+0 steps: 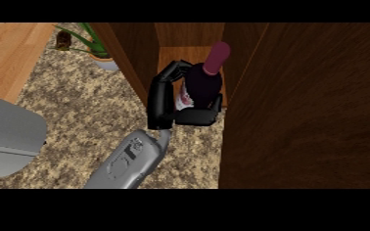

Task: Pick up the wine, place it into the cabinet and close the cabinet

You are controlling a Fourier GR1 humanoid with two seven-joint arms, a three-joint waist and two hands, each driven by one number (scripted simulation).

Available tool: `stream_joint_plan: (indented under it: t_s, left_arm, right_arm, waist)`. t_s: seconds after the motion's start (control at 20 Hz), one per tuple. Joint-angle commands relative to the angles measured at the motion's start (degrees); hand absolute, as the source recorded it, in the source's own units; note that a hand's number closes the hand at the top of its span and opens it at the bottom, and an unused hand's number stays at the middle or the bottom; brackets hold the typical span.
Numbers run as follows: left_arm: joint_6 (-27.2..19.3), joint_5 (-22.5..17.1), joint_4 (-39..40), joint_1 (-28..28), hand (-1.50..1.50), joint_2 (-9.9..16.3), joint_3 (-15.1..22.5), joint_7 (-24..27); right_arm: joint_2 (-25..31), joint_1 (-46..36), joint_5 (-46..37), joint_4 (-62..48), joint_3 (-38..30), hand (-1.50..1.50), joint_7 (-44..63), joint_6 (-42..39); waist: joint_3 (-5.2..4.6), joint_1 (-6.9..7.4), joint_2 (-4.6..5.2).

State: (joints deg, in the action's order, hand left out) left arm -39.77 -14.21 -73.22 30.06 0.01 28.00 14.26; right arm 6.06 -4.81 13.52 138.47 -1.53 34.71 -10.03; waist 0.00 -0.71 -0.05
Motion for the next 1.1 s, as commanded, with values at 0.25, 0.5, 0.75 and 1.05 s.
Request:
stream_joint_plan:
  t_s: [0.25,0.5,0.75,1.05]
  left_arm:
    - [3.12,-2.78,7.04,1.19,1.5,0.42,-6.22,7.35]
    - [2.38,-6.86,11.24,3.51,1.5,0.01,-5.5,11.79]
    - [7.07,-6.09,14.42,5.22,1.5,0.89,-10.6,9.59]
    - [6.36,-10.67,22.92,12.63,1.5,0.01,-10.52,10.28]
  right_arm:
    - [0.68,1.57,4.45,8.35,-2.15,-1.5,3.37,1.11]
    - [1.43,0.11,6.06,6.22,-3.58,-1.5,3.23,0.4]
    - [-0.73,-1.7,1.16,6.76,1.72,-1.5,4.05,2.79]
    - [-1.16,6.74,3.63,5.56,-0.05,-1.5,-2.75,-2.4]
  waist:
    - [-0.01,0.05,0.01]
    - [-0.01,-0.11,0.09]
    - [-0.03,0.17,0.07]
    - [0.01,-0.97,0.24]
